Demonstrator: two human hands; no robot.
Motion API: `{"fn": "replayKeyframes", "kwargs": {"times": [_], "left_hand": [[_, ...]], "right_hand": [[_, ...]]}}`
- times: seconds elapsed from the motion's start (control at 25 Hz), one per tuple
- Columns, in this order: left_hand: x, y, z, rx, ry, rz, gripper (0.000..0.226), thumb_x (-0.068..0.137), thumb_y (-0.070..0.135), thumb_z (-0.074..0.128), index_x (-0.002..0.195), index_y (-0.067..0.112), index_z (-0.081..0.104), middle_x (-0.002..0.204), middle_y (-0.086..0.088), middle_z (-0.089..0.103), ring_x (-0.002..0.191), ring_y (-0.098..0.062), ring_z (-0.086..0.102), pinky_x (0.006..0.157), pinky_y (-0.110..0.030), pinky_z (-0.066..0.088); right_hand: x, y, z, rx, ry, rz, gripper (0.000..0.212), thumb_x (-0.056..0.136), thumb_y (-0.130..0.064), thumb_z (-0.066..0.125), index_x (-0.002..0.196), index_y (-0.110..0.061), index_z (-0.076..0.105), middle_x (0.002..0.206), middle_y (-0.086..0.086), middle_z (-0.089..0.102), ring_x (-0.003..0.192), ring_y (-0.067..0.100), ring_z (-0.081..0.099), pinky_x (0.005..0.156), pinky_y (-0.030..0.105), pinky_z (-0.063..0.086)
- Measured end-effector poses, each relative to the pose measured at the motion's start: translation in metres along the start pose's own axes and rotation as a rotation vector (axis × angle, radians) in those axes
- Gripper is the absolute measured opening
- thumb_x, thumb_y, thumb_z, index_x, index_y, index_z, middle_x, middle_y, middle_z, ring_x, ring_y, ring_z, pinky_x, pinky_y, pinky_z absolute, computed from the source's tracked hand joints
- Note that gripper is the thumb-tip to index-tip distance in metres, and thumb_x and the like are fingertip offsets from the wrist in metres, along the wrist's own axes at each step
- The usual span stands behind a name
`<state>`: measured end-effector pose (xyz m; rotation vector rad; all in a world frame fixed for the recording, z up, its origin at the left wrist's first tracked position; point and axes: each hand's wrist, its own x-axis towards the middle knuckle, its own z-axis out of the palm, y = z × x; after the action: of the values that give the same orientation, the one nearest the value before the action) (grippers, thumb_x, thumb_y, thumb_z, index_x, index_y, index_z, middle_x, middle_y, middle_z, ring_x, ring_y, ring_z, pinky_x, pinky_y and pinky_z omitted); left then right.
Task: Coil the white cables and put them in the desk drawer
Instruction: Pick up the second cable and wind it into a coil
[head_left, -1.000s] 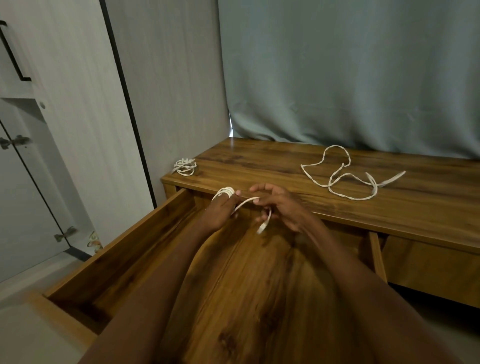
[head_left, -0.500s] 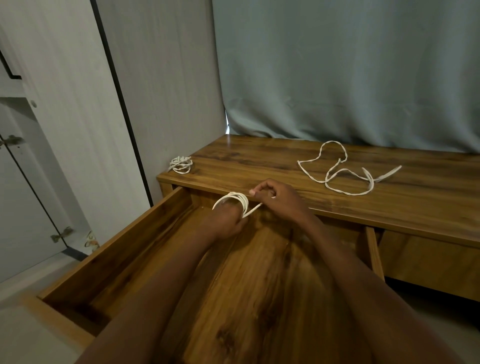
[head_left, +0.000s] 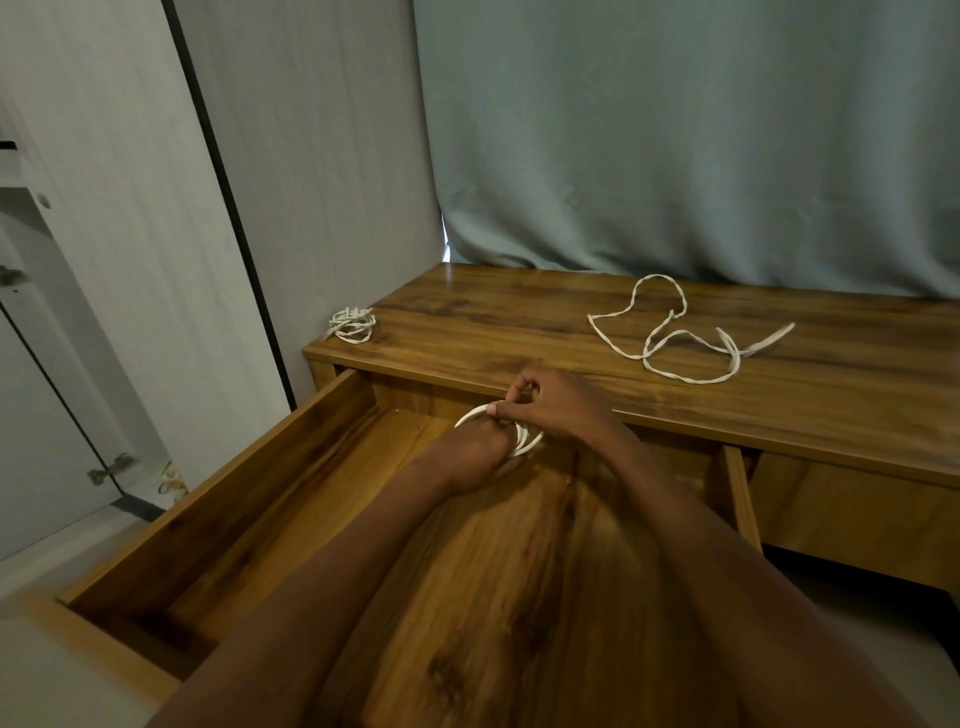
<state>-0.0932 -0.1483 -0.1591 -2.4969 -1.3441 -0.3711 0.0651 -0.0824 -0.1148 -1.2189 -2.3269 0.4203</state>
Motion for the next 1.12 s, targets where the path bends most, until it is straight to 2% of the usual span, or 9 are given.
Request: {"fn": "replayKeyframes", "kwargs": {"times": [0.16, 0.28, 0.36, 0.52, 0.6, 0.72, 0.8, 0.96, 1.12], "left_hand": [[-0.004, -0.002, 0.002, 0.055, 0.103, 0.005, 0.034, 0.097, 0.035, 0.060, 0.099, 0.002, 0.061, 0.092, -0.021, 0.068, 0.081, -0.036, 0.066, 0.065, -0.039, 0.053], [-0.006, -0.006, -0.002, 0.128, 0.284, 0.076, 0.034, 0.095, 0.036, 0.058, 0.102, 0.003, 0.065, 0.086, -0.014, 0.069, 0.076, -0.027, 0.060, 0.062, -0.033, 0.043], [-0.007, -0.005, -0.010, 0.092, 0.405, 0.064, 0.036, 0.094, 0.042, 0.058, 0.101, 0.008, 0.067, 0.083, -0.007, 0.068, 0.074, -0.021, 0.056, 0.066, -0.031, 0.037], [-0.012, -0.006, -0.023, -0.303, 0.390, -0.201, 0.037, 0.091, 0.047, 0.058, 0.103, 0.015, 0.069, 0.090, -0.005, 0.071, 0.081, -0.016, 0.063, 0.071, -0.025, 0.042], [-0.012, -0.012, -0.029, -0.582, 0.276, -0.405, 0.023, 0.094, 0.044, 0.061, 0.086, 0.023, 0.067, 0.076, 0.003, 0.069, 0.069, -0.008, 0.064, 0.068, -0.028, 0.046], [-0.015, -0.024, -0.035, -0.848, 0.201, -0.569, 0.040, 0.096, 0.047, 0.056, 0.072, 0.015, 0.065, 0.061, 0.004, 0.063, 0.057, -0.008, 0.058, 0.064, -0.032, 0.046], [-0.018, -0.024, -0.037, -0.978, 0.191, -0.605, 0.045, 0.096, 0.050, 0.053, 0.067, 0.017, 0.063, 0.060, -0.001, 0.059, 0.056, -0.010, 0.055, 0.061, -0.028, 0.044], [-0.015, -0.019, -0.037, -1.070, 0.159, -0.641, 0.050, 0.096, 0.054, 0.053, 0.059, 0.020, 0.060, 0.061, -0.005, 0.058, 0.057, -0.014, 0.055, 0.059, -0.026, 0.044], [-0.008, -0.011, -0.036, -1.098, 0.193, -0.684, 0.053, 0.098, 0.050, 0.052, 0.054, 0.021, 0.063, 0.057, -0.001, 0.057, 0.053, -0.010, 0.052, 0.055, -0.022, 0.042]], "right_hand": [[0.002, 0.005, 0.000, 0.062, -0.078, 0.042, 0.024, 0.077, -0.059, 0.073, 0.082, -0.036, 0.070, 0.075, -0.019, 0.061, 0.079, 0.007, 0.059, 0.074, 0.031, 0.047], [0.003, 0.007, -0.003, 0.156, -0.121, 0.057, 0.005, 0.085, -0.036, 0.070, 0.081, -0.035, 0.074, 0.085, -0.015, 0.069, 0.084, 0.009, 0.065, 0.078, 0.035, 0.053], [0.004, 0.006, -0.004, 0.272, -0.160, 0.051, 0.013, 0.089, -0.025, 0.067, 0.080, -0.032, 0.074, 0.089, -0.013, 0.072, 0.087, 0.011, 0.066, 0.085, 0.037, 0.053], [-0.002, 0.001, 0.000, 0.565, -0.161, 0.064, 0.026, 0.097, -0.043, 0.061, 0.085, -0.025, 0.075, 0.064, -0.012, 0.064, 0.061, 0.004, 0.056, 0.064, 0.027, 0.042], [-0.004, 0.004, 0.000, 0.755, -0.144, 0.050, 0.036, 0.099, -0.049, 0.054, 0.093, -0.020, 0.075, 0.053, -0.009, 0.049, 0.051, 0.007, 0.042, 0.052, 0.024, 0.034], [-0.003, 0.009, 0.001, 0.996, -0.188, -0.029, 0.024, 0.100, -0.024, 0.058, 0.111, -0.011, 0.075, 0.069, -0.003, 0.060, 0.061, 0.008, 0.043, 0.055, 0.020, 0.037], [-0.002, 0.010, 0.003, 0.846, -0.175, -0.083, 0.024, 0.099, -0.012, 0.058, 0.117, -0.010, 0.074, 0.093, 0.003, 0.071, 0.074, 0.010, 0.054, 0.067, 0.021, 0.044], [0.000, 0.007, 0.005, 0.094, 0.020, -0.200, 0.026, 0.100, -0.025, 0.058, 0.123, -0.027, 0.072, 0.109, -0.001, 0.074, 0.094, 0.015, 0.065, 0.083, 0.035, 0.051], [0.003, 0.003, 0.010, 0.402, 0.097, -0.038, 0.016, 0.096, -0.025, 0.065, 0.107, -0.023, 0.078, 0.082, 0.001, 0.077, 0.069, 0.017, 0.071, 0.071, 0.037, 0.057]]}}
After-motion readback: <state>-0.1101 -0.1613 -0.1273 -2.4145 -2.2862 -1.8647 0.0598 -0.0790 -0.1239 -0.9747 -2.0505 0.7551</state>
